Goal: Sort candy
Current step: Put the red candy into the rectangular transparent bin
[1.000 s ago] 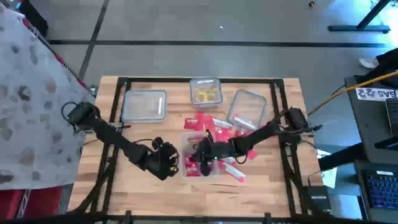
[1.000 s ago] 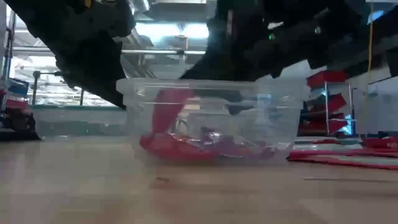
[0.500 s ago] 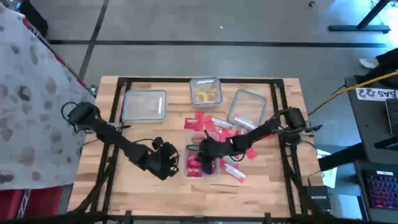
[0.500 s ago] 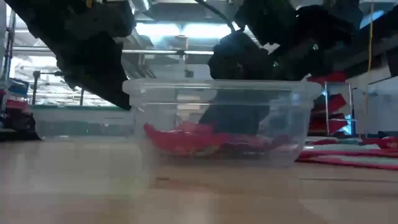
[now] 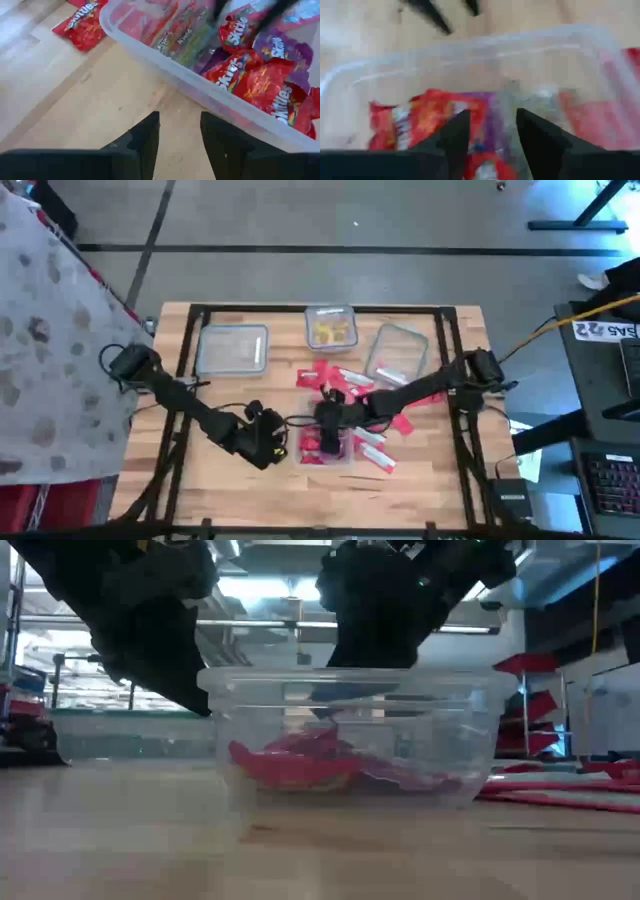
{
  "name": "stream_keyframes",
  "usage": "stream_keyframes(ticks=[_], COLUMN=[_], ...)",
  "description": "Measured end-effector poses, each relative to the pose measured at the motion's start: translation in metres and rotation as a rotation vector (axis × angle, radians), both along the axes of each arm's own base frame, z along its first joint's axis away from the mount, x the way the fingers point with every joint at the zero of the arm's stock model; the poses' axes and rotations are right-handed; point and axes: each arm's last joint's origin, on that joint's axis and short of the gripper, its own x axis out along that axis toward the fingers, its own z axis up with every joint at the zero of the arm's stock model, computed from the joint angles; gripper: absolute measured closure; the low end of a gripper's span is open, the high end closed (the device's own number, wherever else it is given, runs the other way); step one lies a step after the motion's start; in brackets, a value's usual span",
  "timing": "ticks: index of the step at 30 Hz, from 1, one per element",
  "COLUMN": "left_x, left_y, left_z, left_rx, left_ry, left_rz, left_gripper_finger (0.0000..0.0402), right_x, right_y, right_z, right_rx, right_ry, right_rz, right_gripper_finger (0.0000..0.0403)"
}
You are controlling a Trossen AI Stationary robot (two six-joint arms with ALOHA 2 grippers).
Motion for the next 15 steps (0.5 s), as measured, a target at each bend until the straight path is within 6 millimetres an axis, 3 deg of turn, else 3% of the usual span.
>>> stream_keyframes(ticks=[3,8,15], left_x=[0.000,0.000,0.001], left_y=[0.000,0.000,-0.001], left_z=[0.000,0.000,0.001], left_rx=[0.000,-0.002,-0.007], left_ry=[-0.001,-0.003,-0.013], left_rz=[0.000,0.000,-0.001], left_gripper_finger=[0.0273,0.0273,0.0273], right_x=[0.001,0.004,0.003], right_y=[0.008,0.009,0.008], right_z=[0.003,-0.019,-0.041], right_rx=[0.042,0.019,-0.030], right_ry=[-0.027,0.025,0.114], right_rz=[0.034,0.018,0.026], right_gripper_finger=[0.0326,0.0394,0.0386])
